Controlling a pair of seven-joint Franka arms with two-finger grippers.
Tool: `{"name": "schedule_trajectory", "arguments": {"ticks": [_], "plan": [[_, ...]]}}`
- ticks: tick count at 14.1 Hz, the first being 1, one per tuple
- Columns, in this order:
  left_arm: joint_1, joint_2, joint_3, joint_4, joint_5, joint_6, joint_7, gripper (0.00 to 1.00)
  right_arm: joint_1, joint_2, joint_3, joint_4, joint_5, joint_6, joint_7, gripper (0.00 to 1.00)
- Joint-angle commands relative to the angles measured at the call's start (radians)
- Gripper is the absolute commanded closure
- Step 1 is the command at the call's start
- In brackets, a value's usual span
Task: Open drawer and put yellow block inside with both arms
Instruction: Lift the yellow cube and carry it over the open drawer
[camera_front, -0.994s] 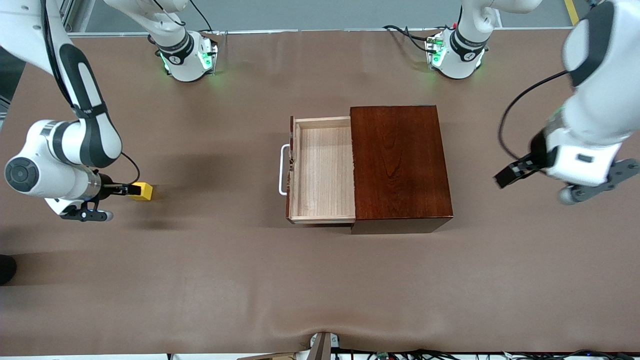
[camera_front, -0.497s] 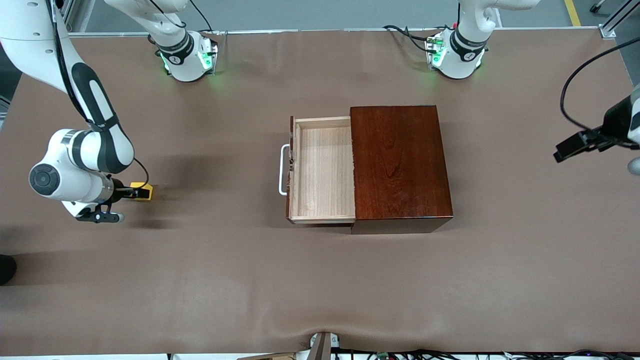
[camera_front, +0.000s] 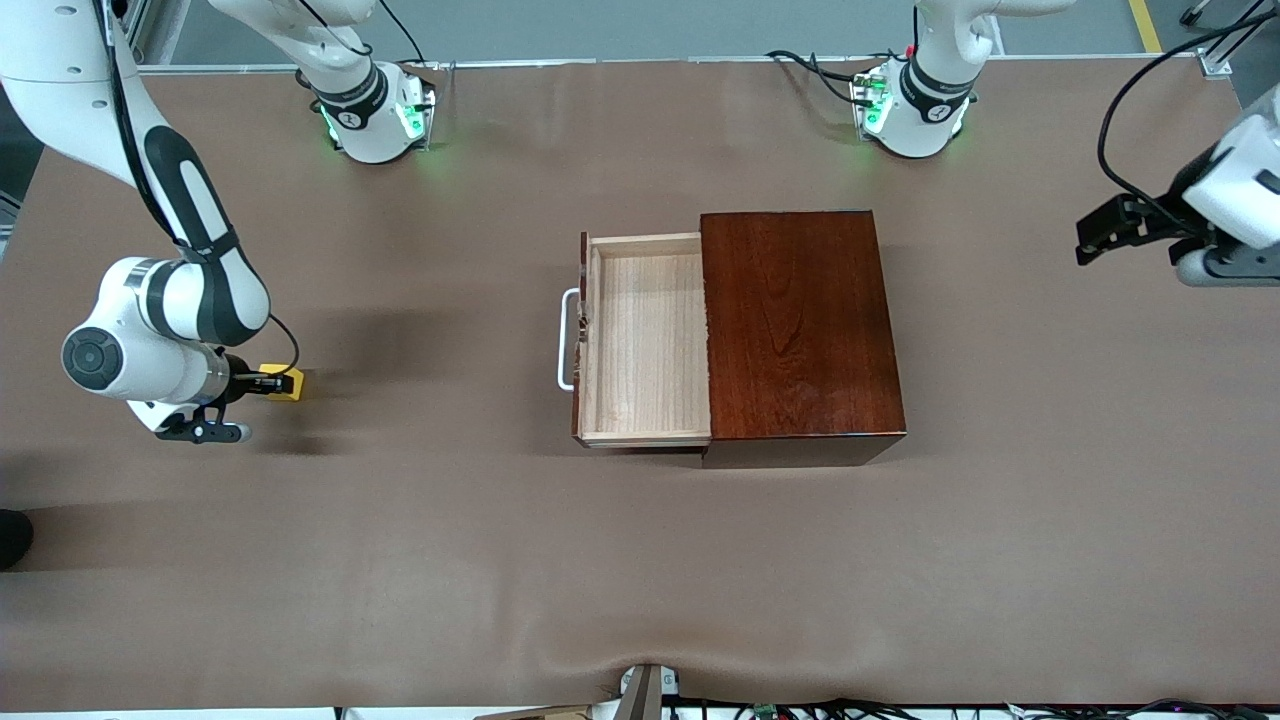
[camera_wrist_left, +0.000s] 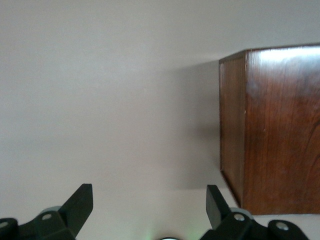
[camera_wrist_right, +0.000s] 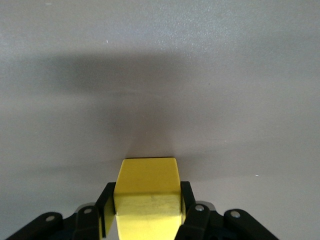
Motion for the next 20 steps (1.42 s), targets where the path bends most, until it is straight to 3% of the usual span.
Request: {"name": "schedule_trajectory", "arguments": {"ticks": [1, 6, 10, 13, 20], "plan": [[0.025, -0.032, -0.021, -0.007, 0.024, -0.032, 0.084, 0.00, -0.016, -0.025, 0.016, -0.022, 0.014, -0.017, -0.020, 1.00], [0.026, -0.048, -0.024, 0.001, 0.021, -0.043, 0.071, 0.00, 0.007, -0.072, 0.029, 0.048, 0.015, -0.170, -0.005, 1.00], [0.115, -0.051, -0.087, 0.003, -0.005, -0.043, 0.067, 0.00, 0.068, -0.094, 0.031, 0.189, 0.032, -0.384, 0.078, 1.00], [0.117, -0.051, -0.087, 0.000, -0.019, -0.043, 0.039, 0.00, 0.111, -0.094, 0.029, 0.287, 0.075, -0.507, 0.102, 1.00], [0.074, -0.046, -0.075, 0.001, -0.027, -0.041, -0.078, 0.00, 0.225, -0.097, 0.031, 0.390, 0.150, -0.597, 0.320, 1.00]]}}
